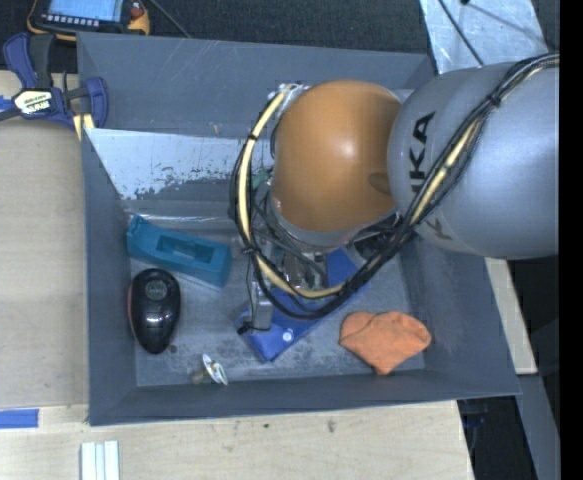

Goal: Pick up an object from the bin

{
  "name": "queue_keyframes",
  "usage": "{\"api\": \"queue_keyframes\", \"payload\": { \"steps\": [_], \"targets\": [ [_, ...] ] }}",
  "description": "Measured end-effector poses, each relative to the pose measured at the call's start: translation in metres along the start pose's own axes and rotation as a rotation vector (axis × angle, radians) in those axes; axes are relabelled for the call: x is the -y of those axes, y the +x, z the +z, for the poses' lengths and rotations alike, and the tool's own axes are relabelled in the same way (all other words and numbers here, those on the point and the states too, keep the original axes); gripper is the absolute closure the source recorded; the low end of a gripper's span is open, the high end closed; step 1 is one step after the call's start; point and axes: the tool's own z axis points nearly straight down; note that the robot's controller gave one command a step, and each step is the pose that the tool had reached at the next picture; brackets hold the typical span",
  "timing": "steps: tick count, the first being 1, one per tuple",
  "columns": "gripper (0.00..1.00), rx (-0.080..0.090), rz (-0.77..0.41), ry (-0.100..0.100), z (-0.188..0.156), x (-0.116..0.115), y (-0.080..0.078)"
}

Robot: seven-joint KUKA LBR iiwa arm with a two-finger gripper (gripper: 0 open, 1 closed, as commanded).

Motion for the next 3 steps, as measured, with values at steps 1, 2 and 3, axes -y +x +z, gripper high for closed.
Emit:
{"api": "queue_keyframes", "payload": {
  "steps": [1, 2, 3],
  "targets": [
    [0.0, 0.008, 0.003, -0.002, -0.005, 0.001, -0.002],
    [0.0, 0.01, -0.054, -0.003, 0.003, 0.015, -0.041],
    [0.0, 0.01, -0.09, -0.001, -0.003, 0.061, -0.053]
  ]
}}
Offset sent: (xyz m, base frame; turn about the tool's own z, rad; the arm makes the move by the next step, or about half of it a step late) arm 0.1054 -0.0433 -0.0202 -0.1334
